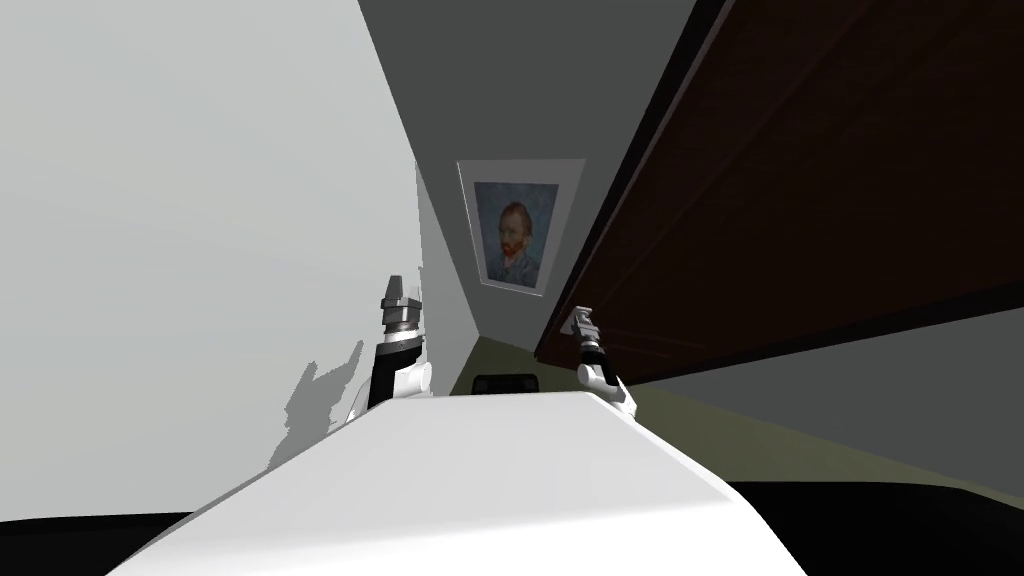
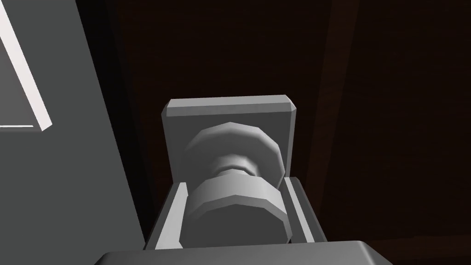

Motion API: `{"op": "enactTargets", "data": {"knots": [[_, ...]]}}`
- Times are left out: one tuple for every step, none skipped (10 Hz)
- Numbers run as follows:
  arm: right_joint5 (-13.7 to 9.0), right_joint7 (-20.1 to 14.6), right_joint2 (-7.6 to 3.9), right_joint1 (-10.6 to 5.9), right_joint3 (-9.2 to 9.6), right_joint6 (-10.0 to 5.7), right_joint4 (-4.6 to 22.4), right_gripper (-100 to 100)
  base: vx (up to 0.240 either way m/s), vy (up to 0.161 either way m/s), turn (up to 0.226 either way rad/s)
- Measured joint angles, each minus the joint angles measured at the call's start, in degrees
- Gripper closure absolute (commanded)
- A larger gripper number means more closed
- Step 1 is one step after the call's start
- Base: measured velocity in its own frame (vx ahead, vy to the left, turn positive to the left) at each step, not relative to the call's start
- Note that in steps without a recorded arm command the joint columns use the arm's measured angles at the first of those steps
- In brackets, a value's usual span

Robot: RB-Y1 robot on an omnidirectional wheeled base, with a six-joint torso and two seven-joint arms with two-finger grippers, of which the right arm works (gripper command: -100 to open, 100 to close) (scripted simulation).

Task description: Pull the door open

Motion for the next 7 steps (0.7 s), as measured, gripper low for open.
{"op": "enactTargets", "data": {"knots": [[-0.13, -0.77, -0.89, 0.37, 0.18, -0.15, 0.19, 100, -0.238, -0.047, 0.175], [-0.19, -1.57, -1.65, 0.79, 0.57, -0.45, 0.17, 100, -0.268, -0.084, 0.188], [-0.24, -2.55, -2.56, 1.20, 1.24, -0.90, 0.05, 100, -0.248, -0.059, 0.235], [-0.28, -3.51, -3.44, 1.54, 1.79, -1.40, 0.01, 100, -0.231, -0.056, 0.231], [-0.35, -4.51, -4.39, 1.73, 2.35, -1.88, 0.10, 100, -0.259, -0.084, 0.188], [-0.41, -5.47, -5.25, 1.86, 2.98, -2.11, -0.13, 100, -0.118, -0.038, 0.056], [-0.37, -5.65, -5.26, 1.94, 3.26, -2.03, -0.07, 100, -0.149, -0.019, 0.112]]}}
